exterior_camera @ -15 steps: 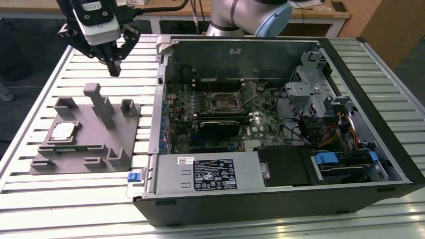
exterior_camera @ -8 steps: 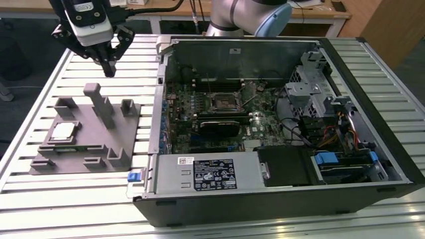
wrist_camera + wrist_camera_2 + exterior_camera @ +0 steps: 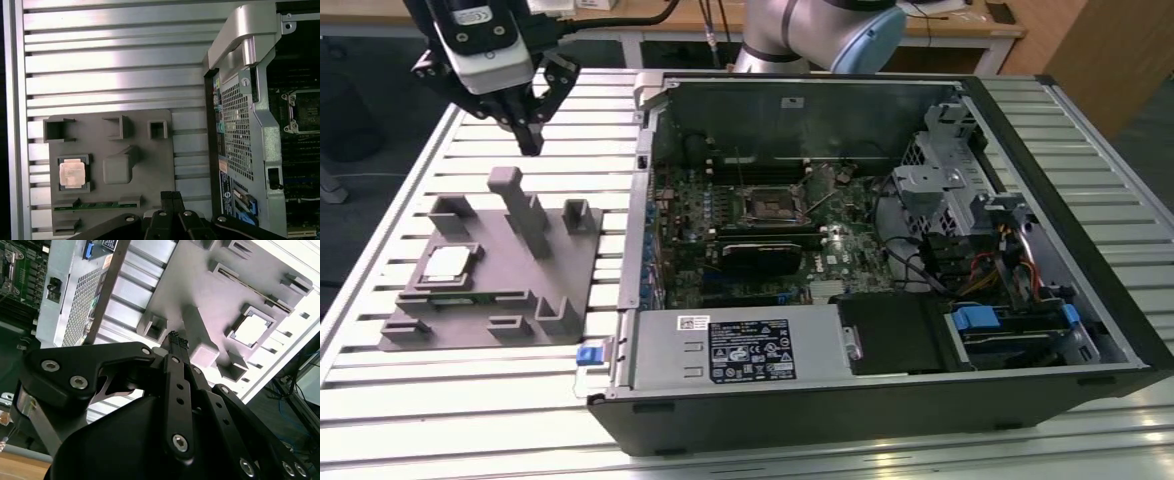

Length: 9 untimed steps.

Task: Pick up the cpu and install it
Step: 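Reach for the cpu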

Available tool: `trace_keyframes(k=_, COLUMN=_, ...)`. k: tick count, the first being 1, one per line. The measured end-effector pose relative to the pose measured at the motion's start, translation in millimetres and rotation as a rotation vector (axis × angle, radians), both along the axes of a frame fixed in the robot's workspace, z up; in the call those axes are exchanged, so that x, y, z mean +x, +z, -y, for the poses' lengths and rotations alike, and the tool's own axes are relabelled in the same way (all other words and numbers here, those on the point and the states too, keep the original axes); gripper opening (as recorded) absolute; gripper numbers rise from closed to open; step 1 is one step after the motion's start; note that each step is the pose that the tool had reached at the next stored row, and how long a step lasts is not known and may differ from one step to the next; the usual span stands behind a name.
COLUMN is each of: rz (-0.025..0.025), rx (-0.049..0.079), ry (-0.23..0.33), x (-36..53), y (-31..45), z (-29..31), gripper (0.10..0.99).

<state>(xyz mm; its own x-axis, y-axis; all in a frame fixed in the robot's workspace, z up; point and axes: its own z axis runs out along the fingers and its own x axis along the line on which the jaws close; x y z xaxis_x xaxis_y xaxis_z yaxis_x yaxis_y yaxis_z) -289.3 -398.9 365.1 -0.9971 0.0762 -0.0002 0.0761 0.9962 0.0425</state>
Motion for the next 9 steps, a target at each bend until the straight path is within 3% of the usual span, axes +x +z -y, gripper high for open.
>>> trace_keyframes(k=9, rz=-0.0001, rx=0.000, ry=0.002, x=-16.1, y=-3.4, z=1.0, gripper=0.106)
